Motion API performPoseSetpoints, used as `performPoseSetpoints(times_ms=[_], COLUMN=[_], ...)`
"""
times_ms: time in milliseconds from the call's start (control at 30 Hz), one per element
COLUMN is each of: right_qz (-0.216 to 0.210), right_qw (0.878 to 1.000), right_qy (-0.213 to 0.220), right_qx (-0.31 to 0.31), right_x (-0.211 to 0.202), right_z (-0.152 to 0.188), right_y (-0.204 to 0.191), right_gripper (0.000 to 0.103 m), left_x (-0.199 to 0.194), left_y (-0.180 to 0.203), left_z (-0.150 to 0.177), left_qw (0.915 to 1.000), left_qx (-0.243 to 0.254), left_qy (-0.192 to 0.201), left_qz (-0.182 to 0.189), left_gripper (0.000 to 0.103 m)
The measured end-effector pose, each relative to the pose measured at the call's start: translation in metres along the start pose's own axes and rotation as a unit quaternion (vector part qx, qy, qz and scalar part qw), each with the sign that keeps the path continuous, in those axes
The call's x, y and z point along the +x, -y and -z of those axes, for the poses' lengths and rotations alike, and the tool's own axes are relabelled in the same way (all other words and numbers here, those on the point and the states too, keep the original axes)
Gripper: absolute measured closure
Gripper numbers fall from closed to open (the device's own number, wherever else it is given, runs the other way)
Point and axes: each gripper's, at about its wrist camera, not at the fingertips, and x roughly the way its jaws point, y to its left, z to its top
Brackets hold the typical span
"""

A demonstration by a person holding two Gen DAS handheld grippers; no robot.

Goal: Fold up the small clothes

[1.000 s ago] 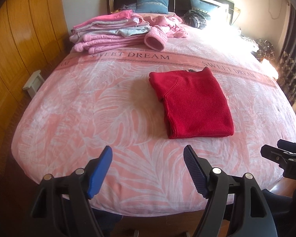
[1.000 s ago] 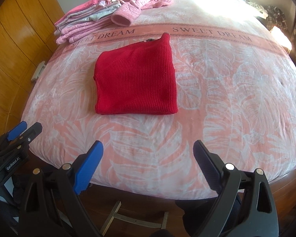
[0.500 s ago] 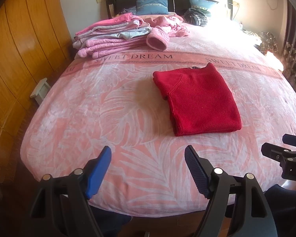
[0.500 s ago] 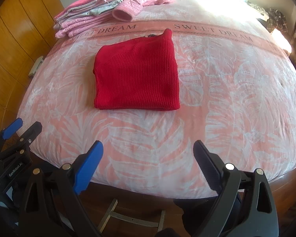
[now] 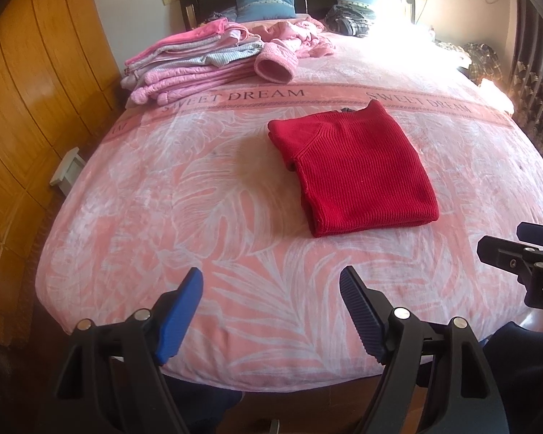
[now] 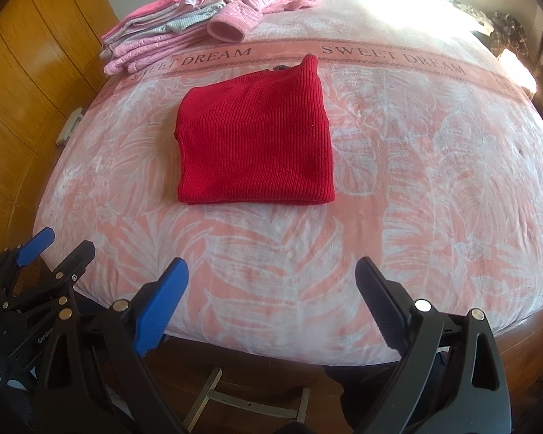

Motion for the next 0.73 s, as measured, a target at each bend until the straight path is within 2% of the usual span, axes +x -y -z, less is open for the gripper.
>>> performPoseSetpoints(times_ms=[233,733], right_qz=[0.017,0.032], right_qw=[1.0,0.999], right_qy=[0.004,-0.005], right_qx=[0.015,0.006], right_x=[0.002,0.0057], right_z=[0.001,0.0007], right_y=[0.0072,0.0064], right_gripper=[0.009,0.009], left_x=[0.0009,0.0012], left_y=[-0.0014,-0.005], left_z=[-0.0011,-0.0031], left_qw=[1.0,1.0], left_qx=[-0.003,-0.009], left_qy=[0.002,0.002], left_qz=[0.0,0.003], left_gripper=[0.023,0.021])
